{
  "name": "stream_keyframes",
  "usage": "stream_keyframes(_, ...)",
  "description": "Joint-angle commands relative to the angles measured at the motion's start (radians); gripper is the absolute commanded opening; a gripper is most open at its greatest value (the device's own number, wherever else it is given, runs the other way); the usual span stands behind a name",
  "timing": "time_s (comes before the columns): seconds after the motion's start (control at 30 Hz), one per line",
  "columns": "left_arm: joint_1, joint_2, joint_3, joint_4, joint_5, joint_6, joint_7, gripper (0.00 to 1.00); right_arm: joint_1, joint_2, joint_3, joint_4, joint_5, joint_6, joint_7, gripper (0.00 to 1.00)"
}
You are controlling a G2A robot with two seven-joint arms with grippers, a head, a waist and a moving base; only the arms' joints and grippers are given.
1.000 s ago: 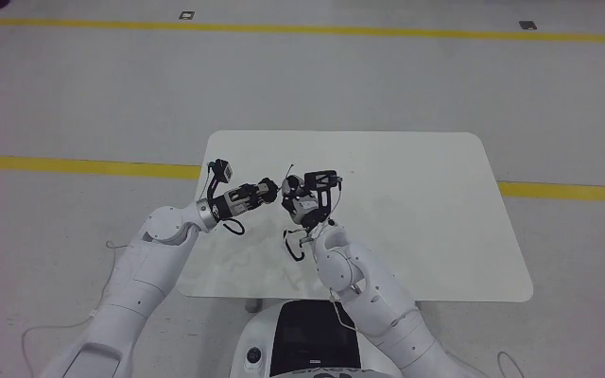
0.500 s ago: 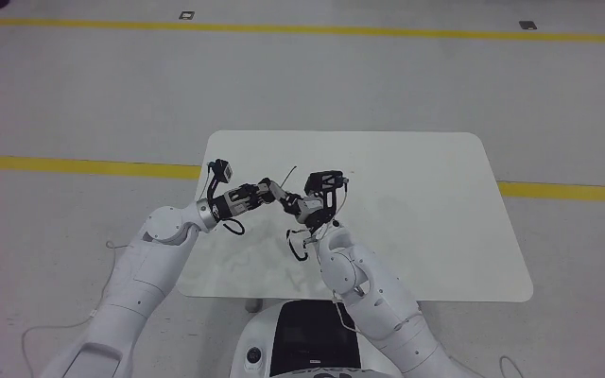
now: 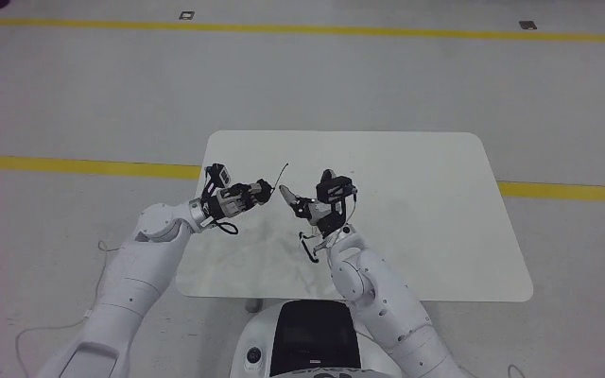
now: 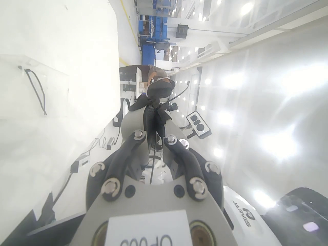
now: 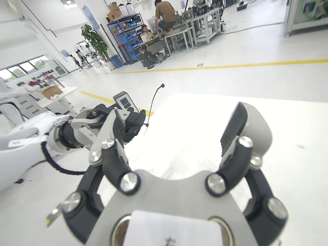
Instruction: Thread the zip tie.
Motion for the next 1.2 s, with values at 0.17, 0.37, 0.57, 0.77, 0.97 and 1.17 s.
stream_keyframes(0.17, -0.017, 0.003, 0.004, 0.011, -0.001, 0.014, -0.024, 0.0, -0.001, 0.012, -0.014, 0.008, -0.17, -0.011, -0.022, 1.0)
stream_keyframes(0.37, -0.017, 0.003, 0.004, 0.011, -0.001, 0.014, -0.024, 0.0, -0.001, 0.012, -0.014, 0.008, -0.17, -0.011, -0.022, 1.0)
stream_keyframes(0.57, -0.005, -0.002, 0.002, 0.004, -0.158, 0.122, -0.089, 0.0, 0.005, 0.013, -0.036, 0.034, -0.256, 0.026, -0.031, 1.0)
stream_keyframes(0.77, -0.021, -0.005, 0.011, 0.033, -0.232, 0.185, -0.154, 0.0, 0.043, 0.017, -0.074, 0.083, -0.293, 0.068, -0.067, 1.0)
stream_keyframes(0.97, -0.03, -0.006, 0.016, 0.044, -0.214, 0.16, -0.137, 0.0, 0.049, 0.019, -0.08, 0.089, -0.293, 0.074, -0.073, 1.0)
stream_keyframes(1.17, -0.012, -0.01, 0.008, 0.024, -0.293, 0.184, -0.11, 0.0, 0.055, 0.022, -0.095, 0.094, -0.293, 0.056, -0.078, 1.0)
